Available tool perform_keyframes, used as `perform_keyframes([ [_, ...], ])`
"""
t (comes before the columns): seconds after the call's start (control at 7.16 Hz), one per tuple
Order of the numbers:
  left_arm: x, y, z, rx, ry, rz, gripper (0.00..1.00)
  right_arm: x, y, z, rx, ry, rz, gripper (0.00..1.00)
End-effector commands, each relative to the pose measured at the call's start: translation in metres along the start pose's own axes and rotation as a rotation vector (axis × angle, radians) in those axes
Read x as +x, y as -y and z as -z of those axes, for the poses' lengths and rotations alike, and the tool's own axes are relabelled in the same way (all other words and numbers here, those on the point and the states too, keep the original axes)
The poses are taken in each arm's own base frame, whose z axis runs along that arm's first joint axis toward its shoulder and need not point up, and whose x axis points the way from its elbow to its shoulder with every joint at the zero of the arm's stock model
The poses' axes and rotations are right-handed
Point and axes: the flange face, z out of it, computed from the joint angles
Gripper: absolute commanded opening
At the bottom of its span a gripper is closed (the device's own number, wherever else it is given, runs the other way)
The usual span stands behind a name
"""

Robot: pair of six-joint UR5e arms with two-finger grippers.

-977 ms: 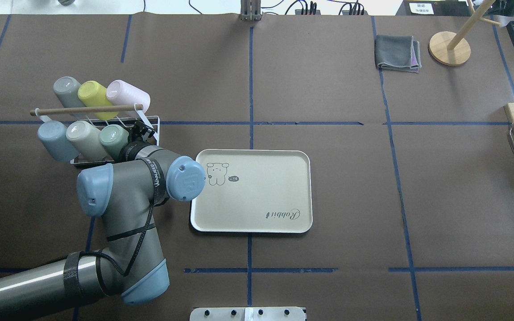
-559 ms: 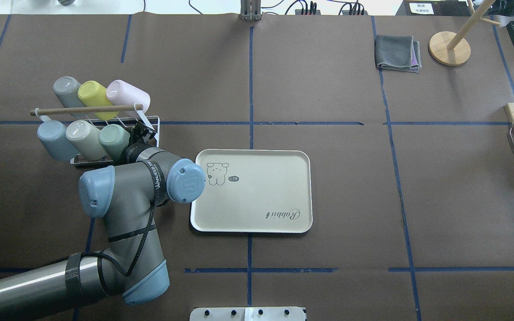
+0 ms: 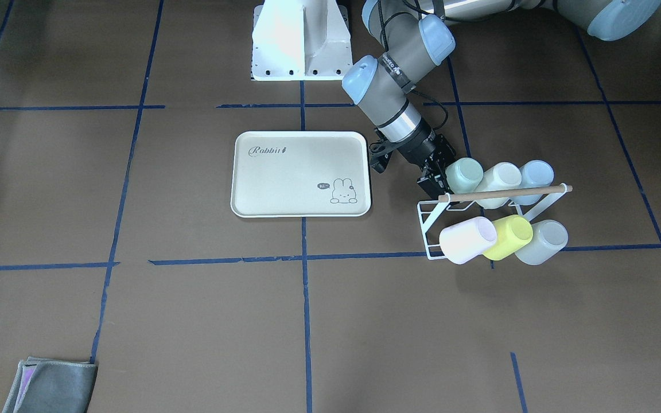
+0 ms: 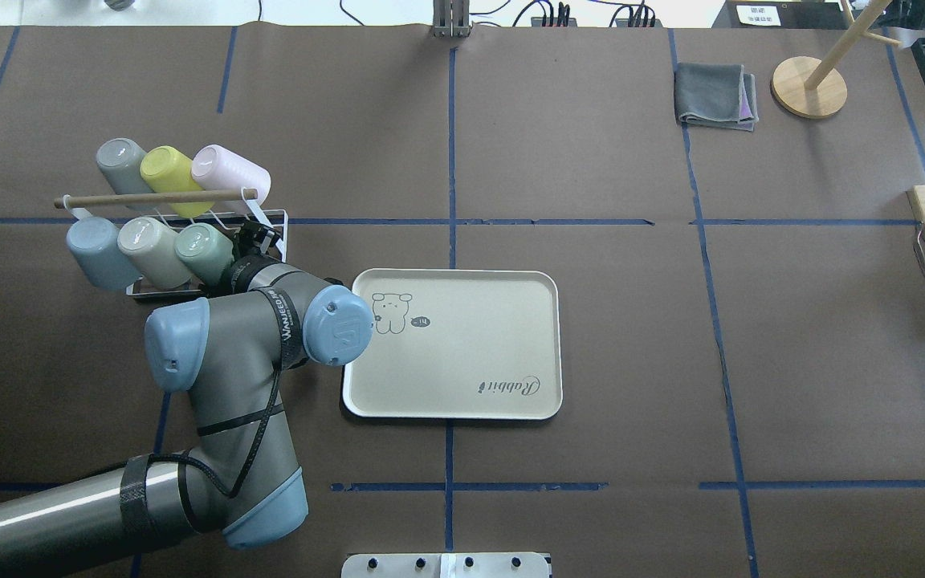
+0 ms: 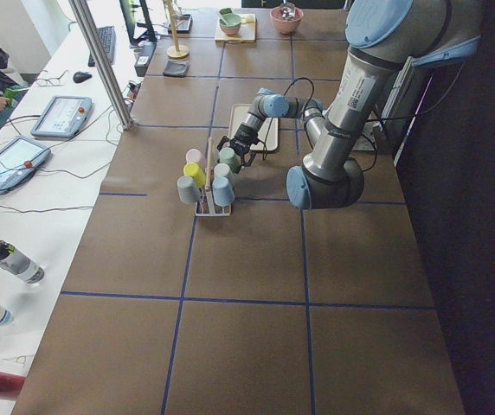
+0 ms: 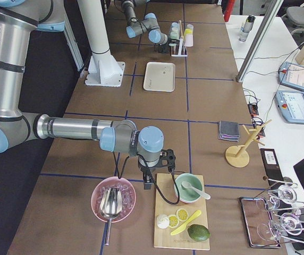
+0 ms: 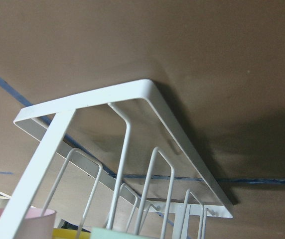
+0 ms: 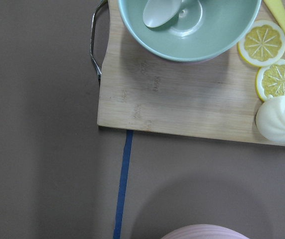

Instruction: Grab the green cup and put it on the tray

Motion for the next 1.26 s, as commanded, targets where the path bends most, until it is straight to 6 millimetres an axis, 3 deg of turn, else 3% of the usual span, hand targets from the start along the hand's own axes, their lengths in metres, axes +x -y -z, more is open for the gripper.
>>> perform_keyframes([
  [0.0, -0.003, -0.005, 0.004, 0.006, 0.005, 0.011, 0.70, 0.000, 0.000, -0.001, -0.002, 0.000, -0.001, 1.00],
  [0.56, -0.014, -0.037, 0.020, 0.023, 0.019, 0.031, 0.71, 0.000, 0.000, 0.000, 0.000, 0.003, -0.002, 1.00],
  [1.12, -0.010, -0.095, 0.052, 0.071, 0.054, 0.035, 0.72, 0.000, 0.000, 0.000, 0.001, 0.003, -0.001, 1.00],
])
